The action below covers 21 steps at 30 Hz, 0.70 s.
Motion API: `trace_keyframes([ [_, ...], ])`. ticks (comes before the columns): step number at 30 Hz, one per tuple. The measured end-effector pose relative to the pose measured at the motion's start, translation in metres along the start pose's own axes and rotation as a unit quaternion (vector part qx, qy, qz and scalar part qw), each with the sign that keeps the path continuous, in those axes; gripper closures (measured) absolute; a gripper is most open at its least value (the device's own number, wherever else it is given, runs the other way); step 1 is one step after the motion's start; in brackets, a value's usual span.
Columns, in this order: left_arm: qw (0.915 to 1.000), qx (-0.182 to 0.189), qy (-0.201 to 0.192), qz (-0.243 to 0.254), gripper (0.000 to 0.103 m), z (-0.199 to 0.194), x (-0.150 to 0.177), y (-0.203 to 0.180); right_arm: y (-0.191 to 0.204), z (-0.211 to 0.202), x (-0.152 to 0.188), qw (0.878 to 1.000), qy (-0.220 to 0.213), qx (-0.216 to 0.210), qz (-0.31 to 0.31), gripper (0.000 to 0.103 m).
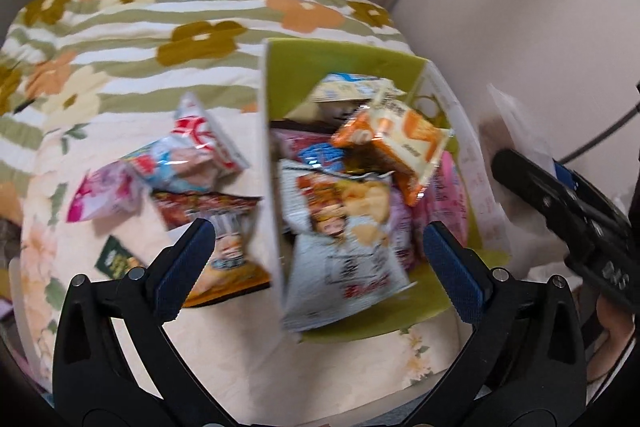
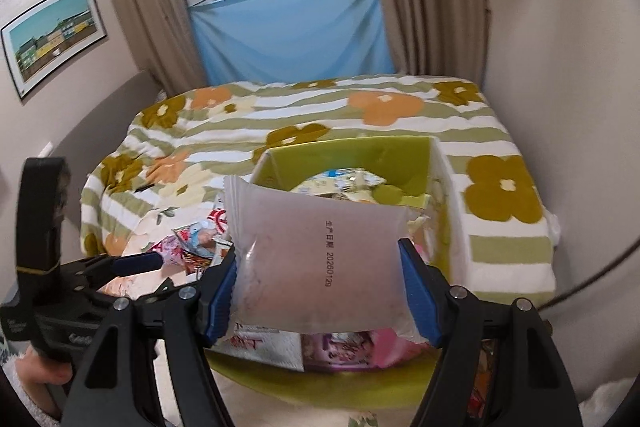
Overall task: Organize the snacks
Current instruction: 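Carry both bags into the yellow-green box and open both tools to release them, then move both tools back toward the remaining snacks beside the box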
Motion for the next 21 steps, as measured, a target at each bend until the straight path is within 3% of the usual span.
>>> trace_keyframes([
  [12, 0.9977, -0.04, -0.001, -0.054, 0.0, -0.005, 0.015, 0.042, 0.014, 0.067, -0.009, 0.997, 0.051, -0.049, -0.034, 0.033],
  [13, 0.9975, -0.041, 0.0, -0.057, 0.0, -0.005, 0.016, 0.044, 0.014, 0.067, -0.007, 0.997, 0.049, -0.054, -0.031, 0.031],
  [15, 0.9971, -0.042, 0.002, -0.063, 0.0, -0.004, 0.02, 0.049, 0.014, 0.066, -0.004, 0.997, 0.046, -0.052, -0.031, 0.009],
  [21, 0.9964, -0.04, 0.008, -0.073, 0.0, -0.003, 0.028, 0.057, 0.01, 0.06, 0.012, 0.998, 0.04, -0.047, -0.018, 0.005],
])
Point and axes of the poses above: each gripper's, at about its wrist camera, not at the fingertips, and z roughly the way its jaws point, y to its left, x to its underside, the point moved 2 cm from there along z, roughly the way its jaws point, and after that the axes turned 13 degrees about -z, right-handed, at the moved point
